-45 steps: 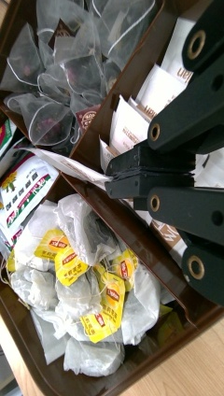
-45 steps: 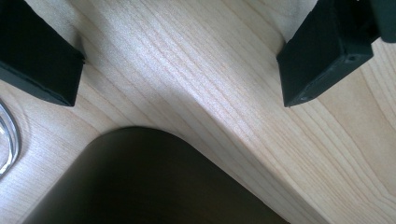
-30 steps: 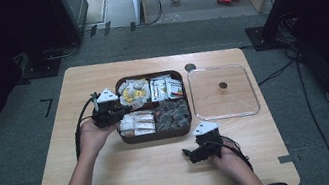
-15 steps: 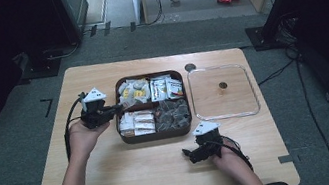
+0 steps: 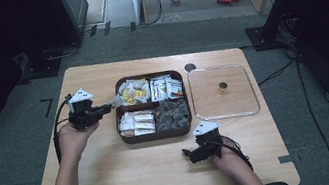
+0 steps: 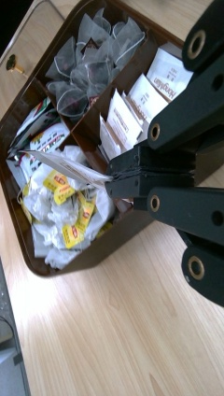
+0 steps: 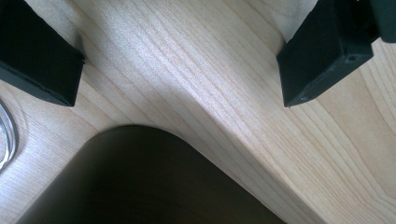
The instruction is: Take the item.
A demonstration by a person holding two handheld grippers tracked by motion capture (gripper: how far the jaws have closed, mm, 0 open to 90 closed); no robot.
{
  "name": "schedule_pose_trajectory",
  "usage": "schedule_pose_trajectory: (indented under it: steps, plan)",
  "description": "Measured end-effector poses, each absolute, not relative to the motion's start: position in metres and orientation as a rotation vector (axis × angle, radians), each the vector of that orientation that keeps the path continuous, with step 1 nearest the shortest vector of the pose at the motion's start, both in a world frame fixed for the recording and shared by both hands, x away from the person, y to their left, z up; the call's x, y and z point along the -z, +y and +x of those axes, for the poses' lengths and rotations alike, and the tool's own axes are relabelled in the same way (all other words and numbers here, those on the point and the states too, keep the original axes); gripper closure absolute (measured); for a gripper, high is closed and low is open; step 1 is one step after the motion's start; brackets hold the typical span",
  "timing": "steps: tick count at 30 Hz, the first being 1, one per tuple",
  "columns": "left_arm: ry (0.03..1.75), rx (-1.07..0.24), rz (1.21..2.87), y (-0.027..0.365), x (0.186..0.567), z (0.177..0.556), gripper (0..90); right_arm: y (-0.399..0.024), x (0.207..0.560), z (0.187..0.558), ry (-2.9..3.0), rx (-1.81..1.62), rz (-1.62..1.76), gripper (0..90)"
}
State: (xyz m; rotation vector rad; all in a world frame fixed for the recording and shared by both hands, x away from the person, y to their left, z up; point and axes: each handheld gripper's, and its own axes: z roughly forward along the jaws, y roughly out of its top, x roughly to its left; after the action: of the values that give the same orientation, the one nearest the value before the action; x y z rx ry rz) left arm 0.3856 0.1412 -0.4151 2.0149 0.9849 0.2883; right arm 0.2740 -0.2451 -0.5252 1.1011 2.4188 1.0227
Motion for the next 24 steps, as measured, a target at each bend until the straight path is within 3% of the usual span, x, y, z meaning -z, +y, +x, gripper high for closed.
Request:
schedule_pose_trajectory:
  steps: [24]
  plan:
    - [1.168, -0.312, 1.977, 0.180, 0.445, 0.397, 90.0, -0.245, 0.525, 0.275, 2.426, -1.026, 1.092, 0.0]
